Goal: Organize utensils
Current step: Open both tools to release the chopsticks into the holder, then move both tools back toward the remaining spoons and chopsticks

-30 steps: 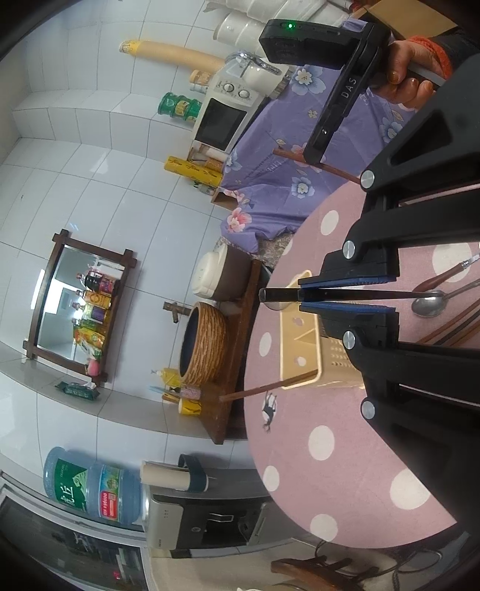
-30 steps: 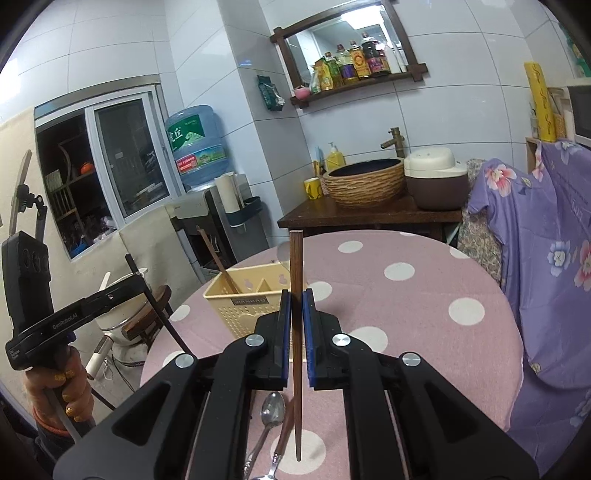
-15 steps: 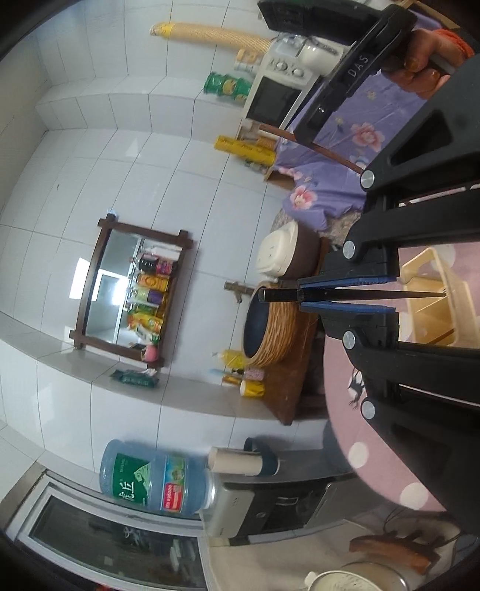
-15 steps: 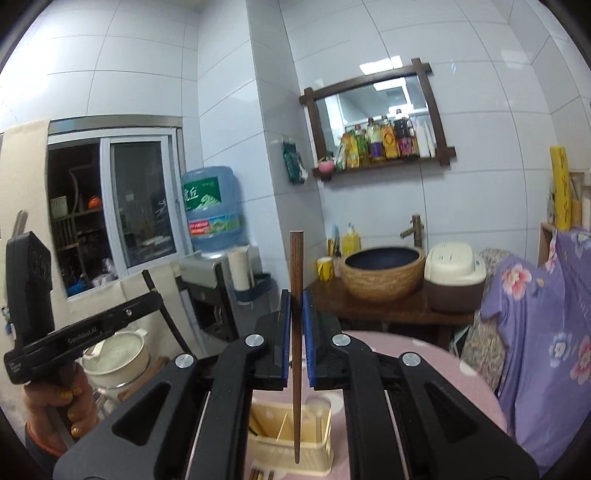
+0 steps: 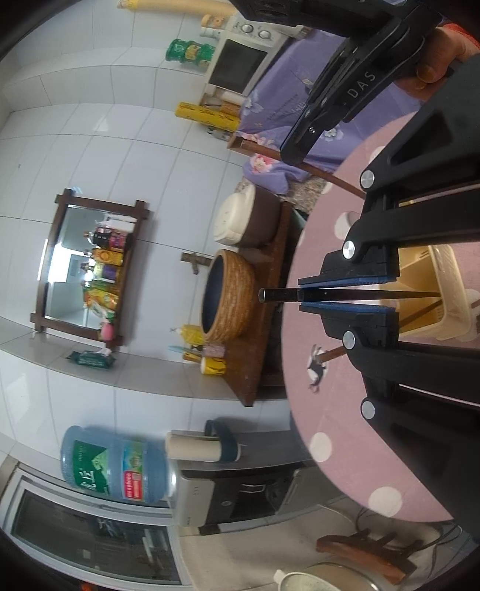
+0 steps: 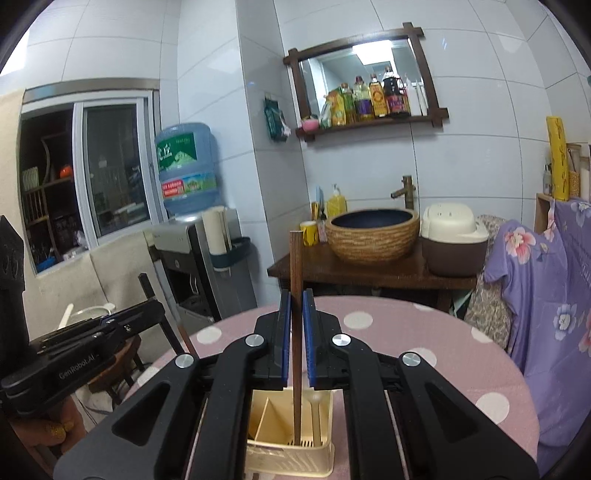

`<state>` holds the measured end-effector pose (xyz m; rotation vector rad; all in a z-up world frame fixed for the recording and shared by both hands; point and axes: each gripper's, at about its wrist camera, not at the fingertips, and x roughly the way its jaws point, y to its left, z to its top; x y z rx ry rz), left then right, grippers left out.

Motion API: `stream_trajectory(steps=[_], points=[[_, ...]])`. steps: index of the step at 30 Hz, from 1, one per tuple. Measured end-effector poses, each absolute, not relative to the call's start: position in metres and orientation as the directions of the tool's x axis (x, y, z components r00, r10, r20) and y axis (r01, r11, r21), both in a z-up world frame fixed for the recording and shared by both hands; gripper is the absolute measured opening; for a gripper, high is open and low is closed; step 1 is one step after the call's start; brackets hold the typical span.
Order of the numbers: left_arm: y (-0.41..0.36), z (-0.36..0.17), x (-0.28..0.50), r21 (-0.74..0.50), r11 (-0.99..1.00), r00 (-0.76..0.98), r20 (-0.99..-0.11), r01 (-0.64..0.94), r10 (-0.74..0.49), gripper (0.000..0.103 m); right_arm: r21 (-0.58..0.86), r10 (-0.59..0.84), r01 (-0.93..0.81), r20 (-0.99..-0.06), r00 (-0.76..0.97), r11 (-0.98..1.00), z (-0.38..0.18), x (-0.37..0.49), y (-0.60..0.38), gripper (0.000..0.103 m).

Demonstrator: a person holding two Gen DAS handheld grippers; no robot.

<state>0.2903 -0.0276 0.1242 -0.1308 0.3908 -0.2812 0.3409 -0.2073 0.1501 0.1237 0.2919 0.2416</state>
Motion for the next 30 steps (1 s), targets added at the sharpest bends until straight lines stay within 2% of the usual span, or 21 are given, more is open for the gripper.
stream_trajectory(steps=[8,13,14,16,17,18,19,20,23,30], points=[[-0.029,0.091,0.302,-0.199,0.950,0.851,-0.428,0.239,-0.304,0.008,0.158,0.247,-0.206,-0.313,0.917,0.966,0.118,0.345,-0.208,0.007],[-0.029,0.089,0.299,-0.193,0.949,0.852,-0.421,0.250,-0.310,0.009,0.156,0.247,-0.208,-0.300,0.921,0.966,0.115,0.341,-0.210,0.007],[-0.029,0.089,0.299,-0.199,0.946,0.849,-0.422,0.254,-0.317,0.011,0.159,0.244,-0.204,-0.300,0.922,0.966,0.114,0.340,-0.211,0.007],[-0.027,0.090,0.294,-0.203,0.945,0.851,-0.416,0.255,-0.319,0.033,0.170,0.248,-0.204,-0.302,0.921,0.964,0.114,0.336,-0.214,0.009],[-0.027,0.090,0.291,-0.206,0.945,0.853,-0.411,0.255,-0.320,0.052,0.176,0.253,-0.207,-0.304,0.919,0.963,0.113,0.333,-0.215,0.011],[-0.025,0.090,0.286,-0.208,0.944,0.857,-0.402,0.257,-0.322,0.057,0.179,0.254,-0.206,-0.306,0.917,0.962,0.112,0.330,-0.217,0.021],[-0.025,0.090,0.282,-0.202,0.944,0.858,-0.400,0.260,-0.322,0.057,0.185,0.255,-0.205,-0.307,0.917,0.961,0.111,0.326,-0.219,0.034],[-0.025,0.089,0.277,-0.192,0.946,0.859,-0.401,0.261,-0.318,0.058,0.190,0.256,-0.205,-0.303,0.918,0.960,0.110,0.321,-0.220,0.038],[-0.021,0.083,0.263,-0.176,0.949,0.854,-0.416,0.261,-0.312,0.071,0.185,0.254,-0.202,-0.321,0.913,0.962,0.105,0.306,-0.223,0.042],[0.001,0.043,0.234,-0.175,0.961,0.814,-0.512,0.213,-0.273,0.072,0.127,0.253,-0.220,-0.387,0.887,0.967,0.076,0.265,-0.225,0.061]])
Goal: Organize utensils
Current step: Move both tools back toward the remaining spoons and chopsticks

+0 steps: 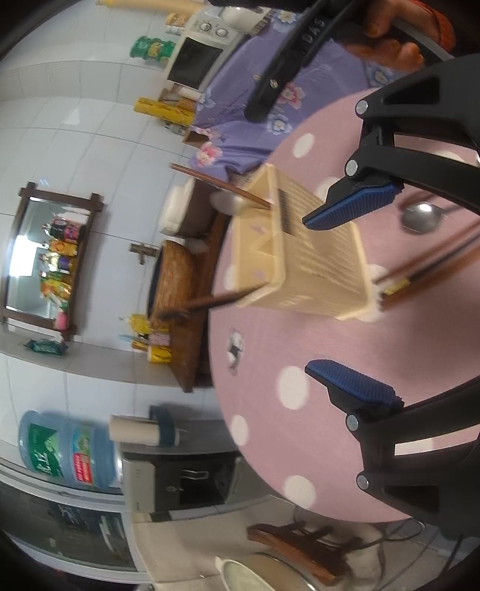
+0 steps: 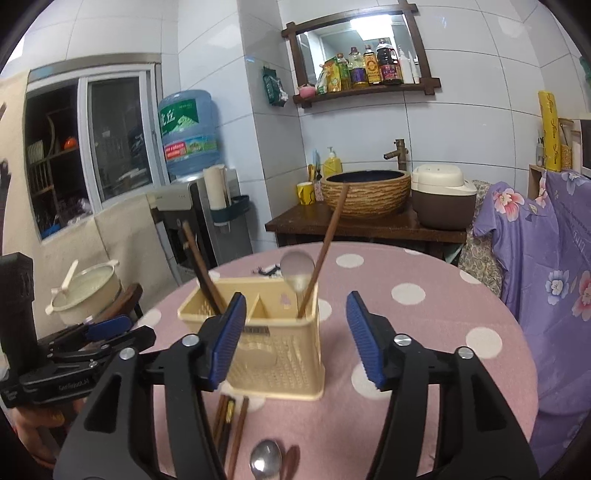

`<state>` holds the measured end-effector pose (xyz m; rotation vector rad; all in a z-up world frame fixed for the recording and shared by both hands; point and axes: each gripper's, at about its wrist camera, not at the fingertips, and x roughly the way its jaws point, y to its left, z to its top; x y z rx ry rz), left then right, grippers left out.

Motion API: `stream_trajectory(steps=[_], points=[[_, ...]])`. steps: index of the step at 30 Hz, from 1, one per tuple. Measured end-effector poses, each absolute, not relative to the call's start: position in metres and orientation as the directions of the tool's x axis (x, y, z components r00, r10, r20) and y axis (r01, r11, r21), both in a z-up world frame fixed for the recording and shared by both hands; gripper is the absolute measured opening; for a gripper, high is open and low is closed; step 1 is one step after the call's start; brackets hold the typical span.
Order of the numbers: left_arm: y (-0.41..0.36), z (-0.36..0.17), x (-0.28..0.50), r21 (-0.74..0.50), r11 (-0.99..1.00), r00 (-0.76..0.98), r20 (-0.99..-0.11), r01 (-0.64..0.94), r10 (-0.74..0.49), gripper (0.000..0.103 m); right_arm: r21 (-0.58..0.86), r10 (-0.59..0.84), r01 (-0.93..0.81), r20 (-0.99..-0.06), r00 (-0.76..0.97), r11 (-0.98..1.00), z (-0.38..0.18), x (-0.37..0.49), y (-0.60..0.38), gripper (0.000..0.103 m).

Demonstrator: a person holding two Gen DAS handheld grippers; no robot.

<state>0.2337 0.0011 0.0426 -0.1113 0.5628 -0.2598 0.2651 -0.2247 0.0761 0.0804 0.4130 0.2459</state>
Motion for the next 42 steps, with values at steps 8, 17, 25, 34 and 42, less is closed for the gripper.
stream_trajectory(steps=[8,17,25,34,42], points=[[0.002,-0.026,0.216,-0.201,0.958,0.680,-0.674,0.206,-0.288,0.057,0.132,0.223,-0.180,-0.569,0.791,0.975,0.007,0.252,-0.226,0.067],[-0.023,-0.055,0.210,-0.158,0.950,0.607,-0.738,0.269,-0.295,0.048,0.137,0.209,-0.159,-0.688,0.695,0.978,-0.042,0.241,-0.224,0.067],[-0.032,-0.069,0.207,-0.117,0.960,0.597,-0.761,0.256,-0.252,0.047,0.050,0.163,-0.186,-0.732,0.662,0.981,-0.058,0.233,-0.205,0.065],[-0.039,-0.072,0.200,-0.065,0.966,0.614,-0.761,0.251,-0.211,0.047,-0.011,0.116,-0.193,-0.766,0.633,0.981,-0.072,0.230,-0.196,0.057],[-0.020,-0.071,0.194,-0.105,0.971,0.613,-0.759,0.214,-0.217,0.047,0.029,0.139,-0.182,-0.768,0.625,0.983,-0.071,0.228,-0.212,0.047]])
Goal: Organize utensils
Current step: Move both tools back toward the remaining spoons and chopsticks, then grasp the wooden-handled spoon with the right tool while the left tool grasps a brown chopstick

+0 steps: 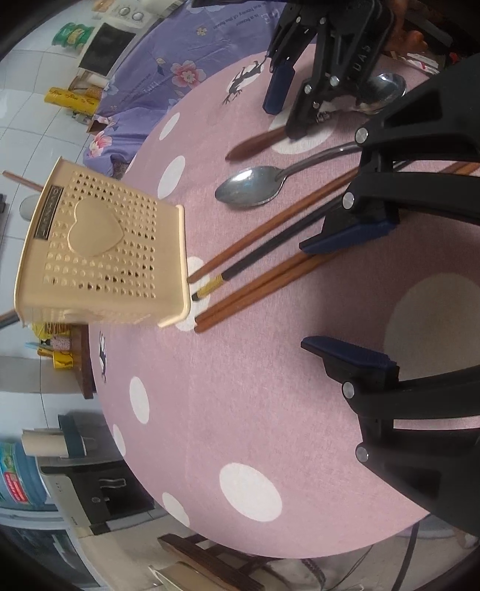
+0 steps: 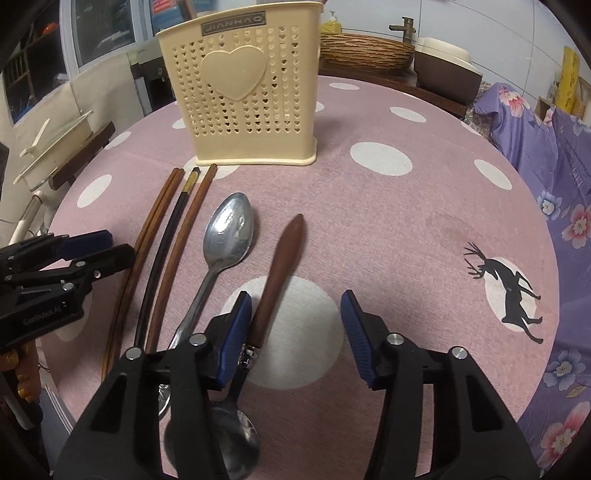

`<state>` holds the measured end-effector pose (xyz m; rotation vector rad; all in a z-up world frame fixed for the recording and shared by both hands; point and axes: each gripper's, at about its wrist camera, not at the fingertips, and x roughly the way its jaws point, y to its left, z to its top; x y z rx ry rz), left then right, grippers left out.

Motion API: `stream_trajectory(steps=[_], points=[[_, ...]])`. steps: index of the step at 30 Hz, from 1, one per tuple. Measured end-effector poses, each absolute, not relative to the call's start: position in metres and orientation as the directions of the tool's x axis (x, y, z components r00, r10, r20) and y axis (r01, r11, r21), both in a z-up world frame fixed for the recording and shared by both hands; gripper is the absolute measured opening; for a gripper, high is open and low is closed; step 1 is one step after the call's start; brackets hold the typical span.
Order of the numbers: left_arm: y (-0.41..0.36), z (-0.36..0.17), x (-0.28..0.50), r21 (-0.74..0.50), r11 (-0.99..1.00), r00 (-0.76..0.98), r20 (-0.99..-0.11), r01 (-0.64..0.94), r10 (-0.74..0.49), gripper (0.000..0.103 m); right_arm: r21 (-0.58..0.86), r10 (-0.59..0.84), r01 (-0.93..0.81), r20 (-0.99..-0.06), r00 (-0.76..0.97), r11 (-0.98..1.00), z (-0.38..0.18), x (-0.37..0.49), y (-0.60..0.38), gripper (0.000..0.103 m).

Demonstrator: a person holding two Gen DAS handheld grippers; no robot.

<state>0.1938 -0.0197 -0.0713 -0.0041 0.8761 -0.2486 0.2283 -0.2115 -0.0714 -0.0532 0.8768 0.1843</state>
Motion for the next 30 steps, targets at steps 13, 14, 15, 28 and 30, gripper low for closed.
stream_trajectory(steps=[13,14,15,28,30], points=[[-0.021,-0.069,0.200,-0.108,0.973,0.618,-0.756,0.206,-0.215,0.047,0.064,0.145,-0.151,-0.767,0.625,0.986,-0.071,0.230,-0.221,0.039],[-0.023,-0.070,0.201,-0.108,0.972,0.613,-0.760,0.209,-0.216,0.047,0.064,0.146,-0.151,-0.766,0.626,0.986,-0.071,0.230,-0.220,0.039],[-0.025,-0.072,0.202,-0.101,0.973,0.614,-0.760,0.209,-0.211,0.046,0.064,0.145,-0.151,-0.766,0.626,0.986,-0.071,0.230,-0.220,0.039],[-0.020,-0.072,0.210,-0.048,0.980,0.616,-0.772,0.193,-0.159,0.040,0.069,0.147,-0.148,-0.772,0.618,0.987,-0.070,0.243,-0.219,0.038],[-0.021,-0.072,0.218,-0.027,0.980,0.618,-0.773,0.197,-0.145,0.037,0.082,0.158,-0.150,-0.776,0.611,0.985,-0.069,0.250,-0.218,0.034]])
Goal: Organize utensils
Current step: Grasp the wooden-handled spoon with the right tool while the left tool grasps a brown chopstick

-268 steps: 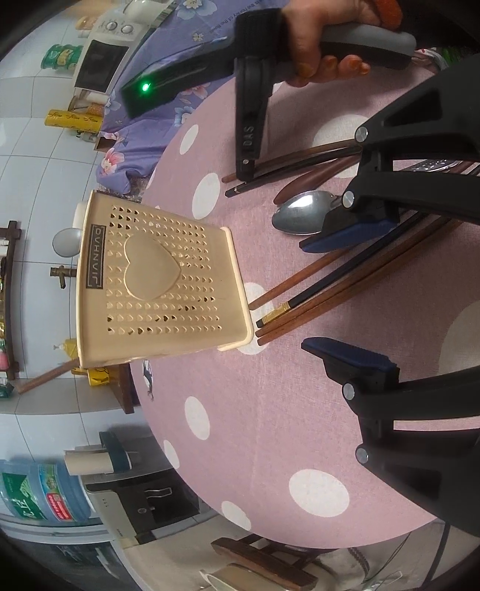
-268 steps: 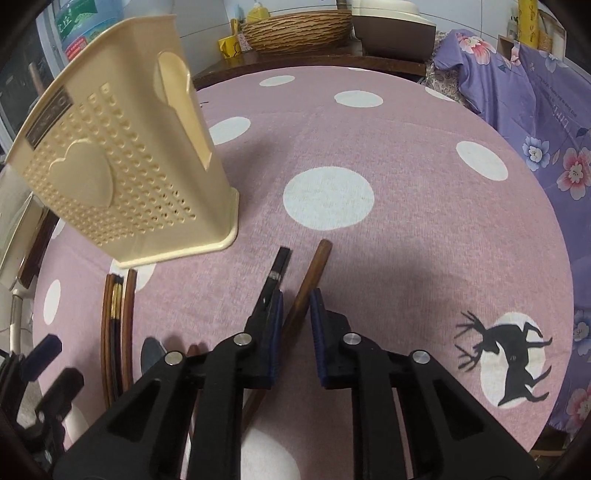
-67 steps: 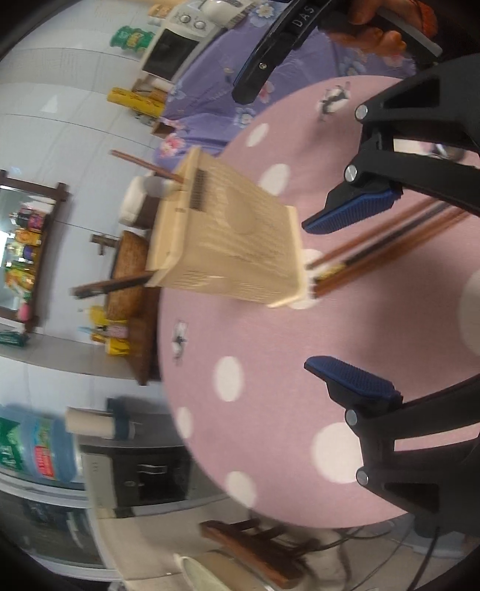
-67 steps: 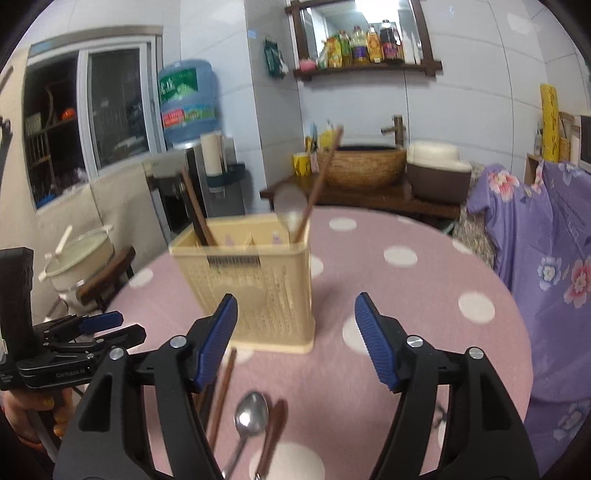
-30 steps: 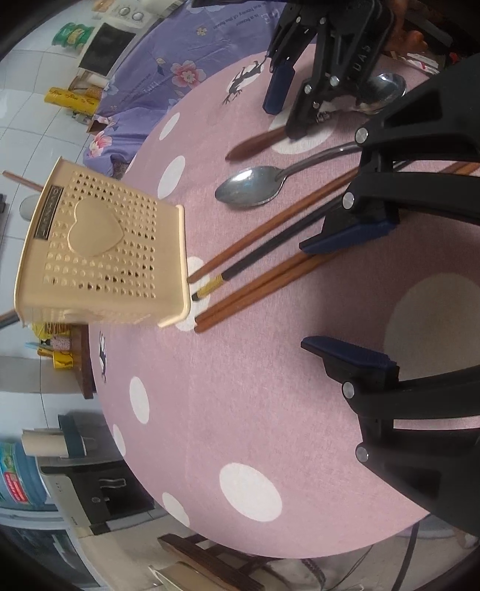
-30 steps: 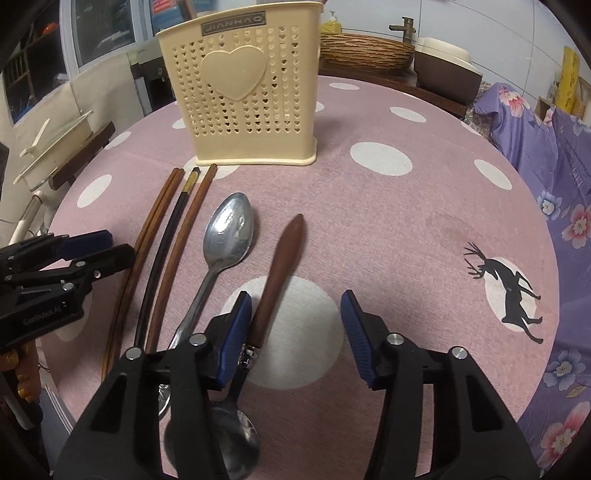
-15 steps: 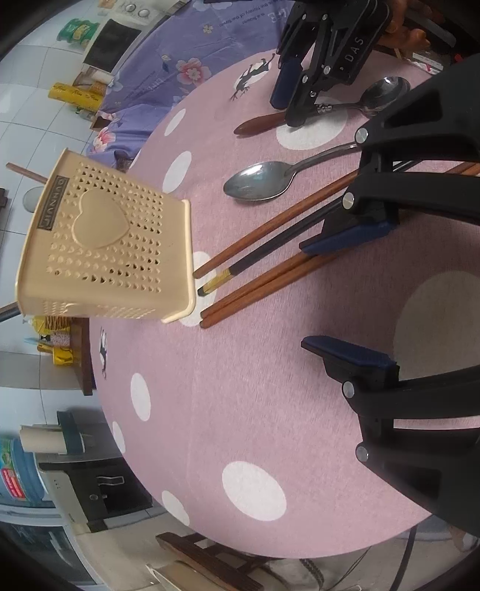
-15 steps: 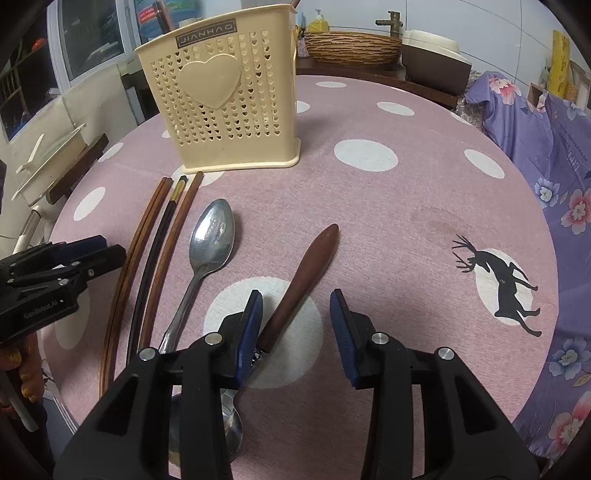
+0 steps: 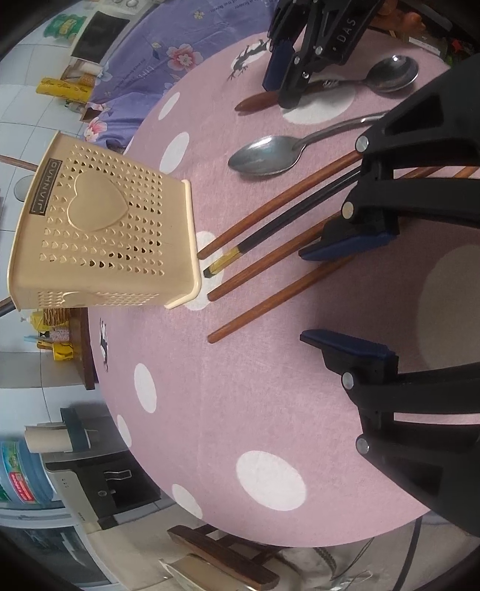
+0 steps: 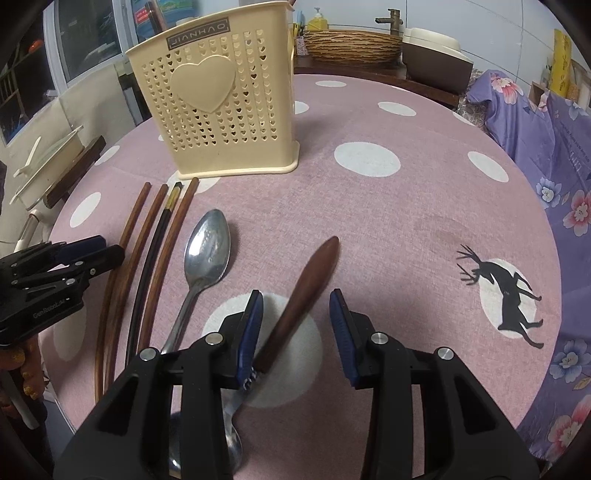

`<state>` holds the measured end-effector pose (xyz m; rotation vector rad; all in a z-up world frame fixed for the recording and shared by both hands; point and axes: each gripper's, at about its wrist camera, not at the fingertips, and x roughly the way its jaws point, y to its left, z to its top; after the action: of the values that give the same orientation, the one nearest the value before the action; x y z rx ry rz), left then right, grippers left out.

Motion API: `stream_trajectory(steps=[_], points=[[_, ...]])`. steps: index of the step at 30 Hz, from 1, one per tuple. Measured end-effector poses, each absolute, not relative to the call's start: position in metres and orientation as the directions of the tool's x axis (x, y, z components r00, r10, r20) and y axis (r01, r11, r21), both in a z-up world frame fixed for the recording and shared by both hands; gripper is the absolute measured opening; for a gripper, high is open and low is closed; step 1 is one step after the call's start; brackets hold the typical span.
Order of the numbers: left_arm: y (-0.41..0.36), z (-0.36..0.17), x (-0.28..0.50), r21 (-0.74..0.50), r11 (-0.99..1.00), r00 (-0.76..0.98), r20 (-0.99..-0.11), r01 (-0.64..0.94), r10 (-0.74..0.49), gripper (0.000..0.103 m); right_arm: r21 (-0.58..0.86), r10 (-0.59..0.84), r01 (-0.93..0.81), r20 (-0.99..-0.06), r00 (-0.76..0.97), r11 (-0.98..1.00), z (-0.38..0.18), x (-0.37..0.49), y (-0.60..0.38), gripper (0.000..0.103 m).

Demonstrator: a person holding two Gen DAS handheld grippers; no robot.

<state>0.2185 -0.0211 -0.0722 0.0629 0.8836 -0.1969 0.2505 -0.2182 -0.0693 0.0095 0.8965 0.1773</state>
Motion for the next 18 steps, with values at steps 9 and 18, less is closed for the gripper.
stream_trajectory(steps=[9,18], points=[[-0.021,-0.070,0.260,-0.033,0.980,0.600,-0.786,0.197,-0.147,0.025,0.118,0.187,-0.153,-0.788,0.587,0.981,-0.067,0.283,-0.206,0.025],[-0.024,-0.070,0.268,-0.030,0.982,0.603,-0.786,0.186,-0.138,0.015,0.084,0.154,-0.145,-0.794,0.589,0.986,-0.067,0.287,-0.192,0.025]])
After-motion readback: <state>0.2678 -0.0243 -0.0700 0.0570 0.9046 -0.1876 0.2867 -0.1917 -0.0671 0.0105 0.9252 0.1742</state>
